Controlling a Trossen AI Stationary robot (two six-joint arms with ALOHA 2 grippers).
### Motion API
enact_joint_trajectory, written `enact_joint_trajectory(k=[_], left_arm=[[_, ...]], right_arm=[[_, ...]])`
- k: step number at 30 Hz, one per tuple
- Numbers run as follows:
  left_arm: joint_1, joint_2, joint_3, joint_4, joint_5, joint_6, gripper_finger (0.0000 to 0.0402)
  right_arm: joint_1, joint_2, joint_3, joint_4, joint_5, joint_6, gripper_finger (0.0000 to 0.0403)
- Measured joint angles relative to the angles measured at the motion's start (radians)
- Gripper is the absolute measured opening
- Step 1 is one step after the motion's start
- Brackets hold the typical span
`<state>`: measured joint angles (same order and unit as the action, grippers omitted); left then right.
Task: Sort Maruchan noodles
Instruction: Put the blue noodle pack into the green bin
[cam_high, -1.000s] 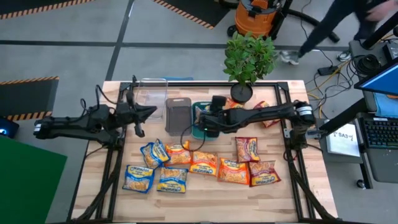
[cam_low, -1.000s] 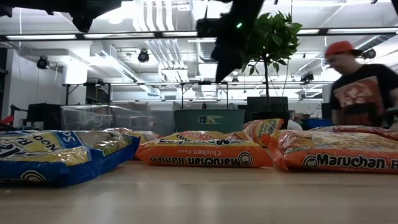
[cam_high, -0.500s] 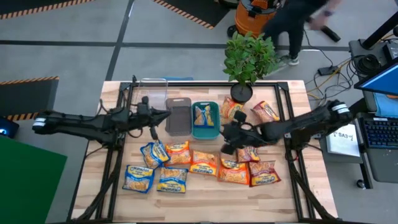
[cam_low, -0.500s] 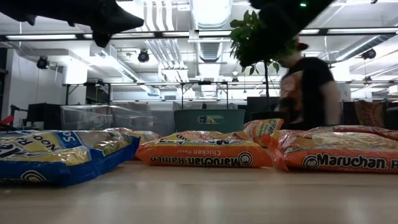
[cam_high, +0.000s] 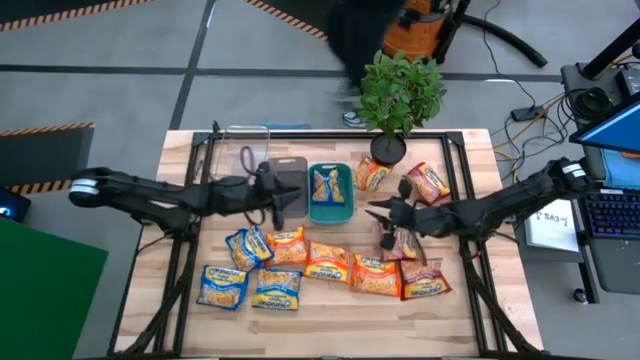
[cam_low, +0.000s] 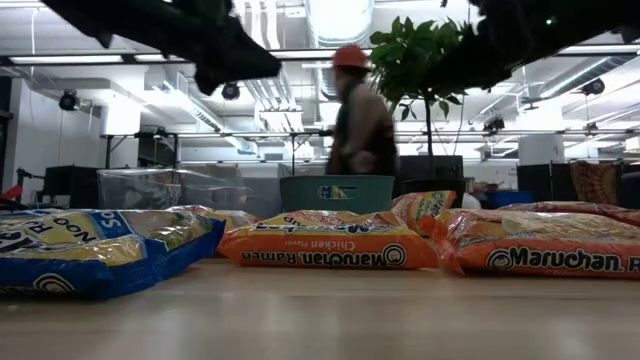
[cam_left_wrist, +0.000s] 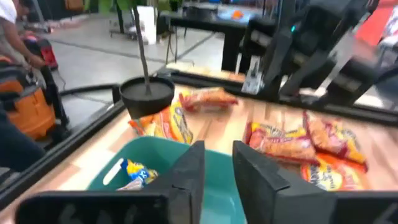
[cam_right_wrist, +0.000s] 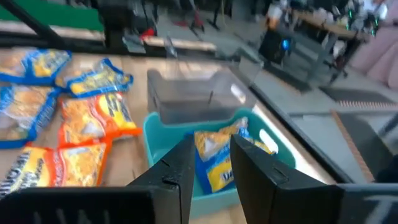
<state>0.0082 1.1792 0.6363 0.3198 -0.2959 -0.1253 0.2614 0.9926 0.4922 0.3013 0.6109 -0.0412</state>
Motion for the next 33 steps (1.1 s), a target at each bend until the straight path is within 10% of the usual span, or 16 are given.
enact_joint_trajectory(k=[9,16,33], left_arm=[[0.100,0.307,0.246,-0.164,0.006,0.092,0.0144],[0.177,0.511,0.432,-0.331,0.227,0.272,0.0166],[0.317,0.698,0.581,-0.456,0.228,0.390,0.0167]], right_arm=[[-0.012,-0.219,-0.097,0.029,-0.069,-0.116,0.0075],[-0.013,-0.352,-0.194,0.025,-0.071,-0.129,0.0074],[-0.013,-0.515,-0.289,0.022,-0.069,-0.087,0.0069]])
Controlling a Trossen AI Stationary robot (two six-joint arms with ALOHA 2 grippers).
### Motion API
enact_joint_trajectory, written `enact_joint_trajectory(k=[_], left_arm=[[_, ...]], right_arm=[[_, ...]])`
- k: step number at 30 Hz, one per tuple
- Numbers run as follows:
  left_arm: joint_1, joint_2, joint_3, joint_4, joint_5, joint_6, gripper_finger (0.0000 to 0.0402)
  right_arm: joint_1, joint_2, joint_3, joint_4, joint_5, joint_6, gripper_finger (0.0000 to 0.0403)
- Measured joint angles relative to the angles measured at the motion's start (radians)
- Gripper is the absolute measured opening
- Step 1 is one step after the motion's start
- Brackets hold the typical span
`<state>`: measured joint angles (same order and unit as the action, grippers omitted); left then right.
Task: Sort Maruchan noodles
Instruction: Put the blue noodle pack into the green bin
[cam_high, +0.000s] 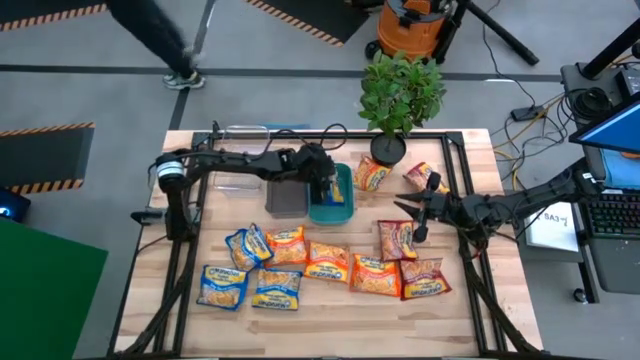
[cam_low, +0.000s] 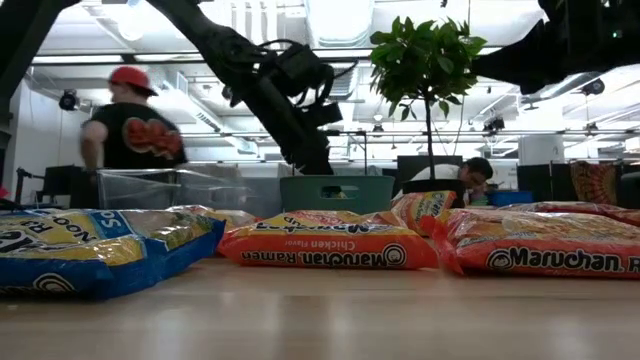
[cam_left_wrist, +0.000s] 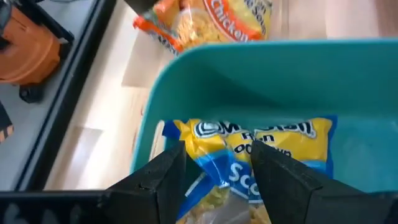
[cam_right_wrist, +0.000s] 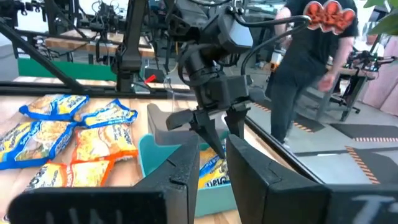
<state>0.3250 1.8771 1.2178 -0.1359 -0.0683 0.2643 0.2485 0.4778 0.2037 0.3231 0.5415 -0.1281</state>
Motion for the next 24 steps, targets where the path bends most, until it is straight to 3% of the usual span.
enact_joint_trajectory(k=[7,14,16,24], left_arm=[[0.002,0.024,-0.001,-0.011,-0.012,0.013,0.0137],[0.000,0.024,-0.001,-0.039,-0.036,0.013,0.0023],[-0.003,0.024,-0.001,-0.037,-0.038,0.010,0.0008],[-0.051,0.004,0.020,-0.019,-0.258,0.057,0.0001]], right_arm=[[0.000,0.002,-0.001,-0.004,0.000,0.005,0.0070],[0.000,0.002,0.002,-0.004,0.000,0.005,0.0070],[0.000,0.002,0.002,-0.004,0.000,0.005,0.0070],[0.000,0.002,0.003,-0.004,0.000,0.005,0.0070]])
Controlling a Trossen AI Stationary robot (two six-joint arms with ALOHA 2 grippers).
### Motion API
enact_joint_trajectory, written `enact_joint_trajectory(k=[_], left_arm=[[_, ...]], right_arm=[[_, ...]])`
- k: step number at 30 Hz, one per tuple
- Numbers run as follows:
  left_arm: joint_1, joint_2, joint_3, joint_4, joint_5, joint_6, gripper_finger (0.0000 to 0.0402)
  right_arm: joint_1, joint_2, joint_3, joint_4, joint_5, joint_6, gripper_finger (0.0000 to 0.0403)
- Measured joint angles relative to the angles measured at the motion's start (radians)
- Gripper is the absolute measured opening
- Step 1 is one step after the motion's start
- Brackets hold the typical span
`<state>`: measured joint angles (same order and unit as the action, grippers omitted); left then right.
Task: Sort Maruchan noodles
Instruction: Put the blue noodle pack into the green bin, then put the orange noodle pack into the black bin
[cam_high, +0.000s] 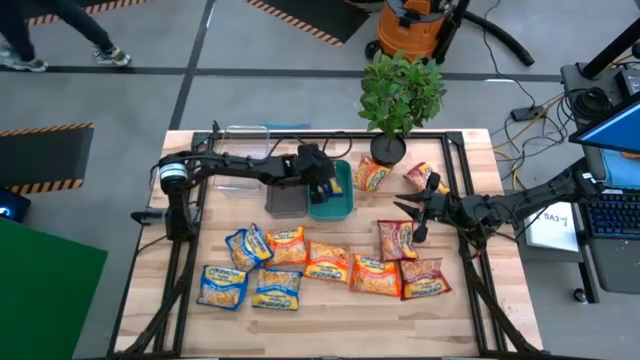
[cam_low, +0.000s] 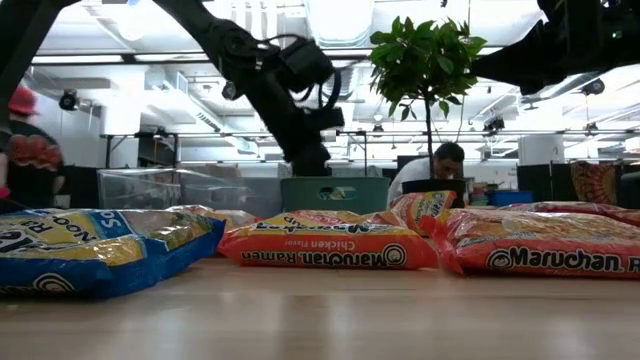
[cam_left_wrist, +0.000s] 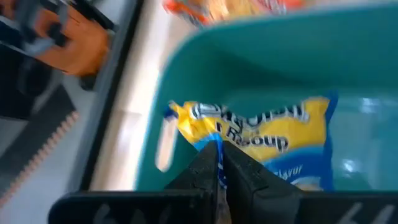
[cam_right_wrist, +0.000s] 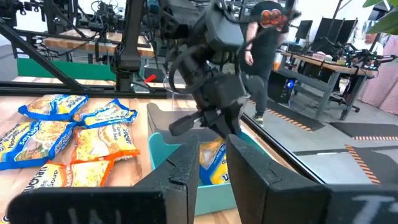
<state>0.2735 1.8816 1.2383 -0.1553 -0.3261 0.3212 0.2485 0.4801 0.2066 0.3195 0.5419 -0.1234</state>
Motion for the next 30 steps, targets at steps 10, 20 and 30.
enact_joint_trajectory(k=[10,20,30], left_arm=[[-0.043,-0.002,0.057,0.056,-0.107,0.127,0.0000],[-0.053,-0.010,0.058,0.020,0.006,0.075,0.0000],[-0.167,-0.157,0.052,-0.074,0.105,0.001,0.0000]], right_arm=[[0.000,0.000,0.000,0.000,0.000,0.000,0.0068],[0.000,0.000,0.001,-0.009,0.001,0.026,0.0070],[0.000,0.001,0.001,-0.019,0.011,0.151,0.0057]])
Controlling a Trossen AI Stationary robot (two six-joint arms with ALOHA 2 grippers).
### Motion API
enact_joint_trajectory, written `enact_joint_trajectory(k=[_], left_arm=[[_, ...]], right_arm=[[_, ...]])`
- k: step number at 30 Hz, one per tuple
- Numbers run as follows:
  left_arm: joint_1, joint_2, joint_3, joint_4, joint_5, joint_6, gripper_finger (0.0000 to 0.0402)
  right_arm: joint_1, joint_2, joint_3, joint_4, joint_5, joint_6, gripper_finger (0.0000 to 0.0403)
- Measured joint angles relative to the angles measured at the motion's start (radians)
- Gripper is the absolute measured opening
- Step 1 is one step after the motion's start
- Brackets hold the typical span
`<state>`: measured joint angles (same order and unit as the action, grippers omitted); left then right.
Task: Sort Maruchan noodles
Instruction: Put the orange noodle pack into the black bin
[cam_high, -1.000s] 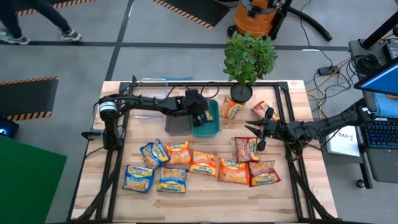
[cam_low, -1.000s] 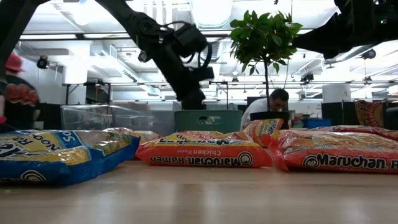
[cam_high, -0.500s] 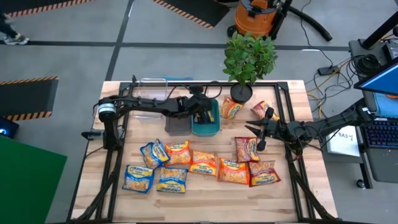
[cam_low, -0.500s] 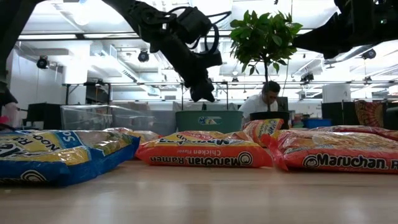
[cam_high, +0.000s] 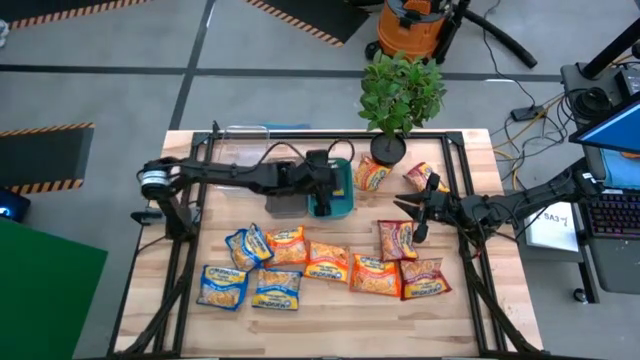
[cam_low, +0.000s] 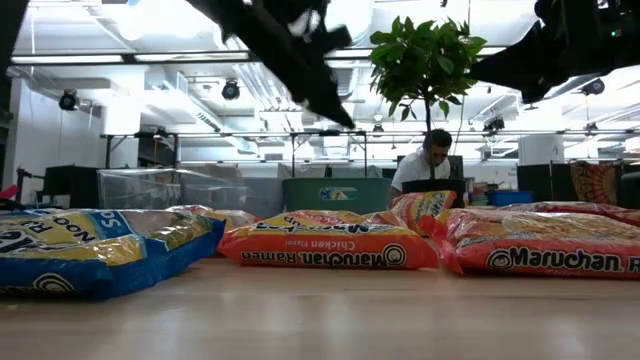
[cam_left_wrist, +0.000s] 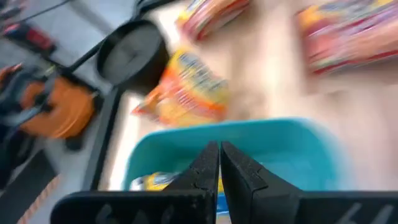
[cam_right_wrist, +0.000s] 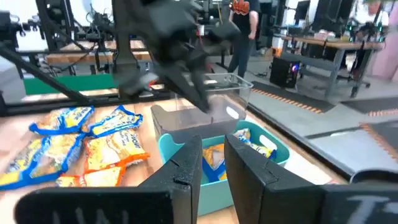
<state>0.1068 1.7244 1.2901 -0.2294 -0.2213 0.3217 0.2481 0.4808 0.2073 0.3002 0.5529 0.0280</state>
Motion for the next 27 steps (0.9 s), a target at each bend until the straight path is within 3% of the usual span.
enact_joint_trajectory(k=[6,13,20,27], left_arm=[[-0.112,-0.145,-0.081,-0.037,0.208,-0.054,0.0000],[-0.245,-0.262,-0.248,-0.038,0.215,-0.207,0.0000],[-0.308,-0.280,-0.415,0.036,0.212,-0.381,0.0000],[-0.334,-0.241,-0.525,0.177,0.212,-0.501,0.0000]], right_arm=[[0.000,0.004,0.000,-0.020,-0.010,0.145,0.0045],[0.005,0.098,0.000,-0.034,-0.133,0.427,0.0043],[0.027,0.296,0.003,0.000,-0.141,0.700,0.0043],[0.031,0.509,0.148,-0.012,-0.206,0.773,0.0043]])
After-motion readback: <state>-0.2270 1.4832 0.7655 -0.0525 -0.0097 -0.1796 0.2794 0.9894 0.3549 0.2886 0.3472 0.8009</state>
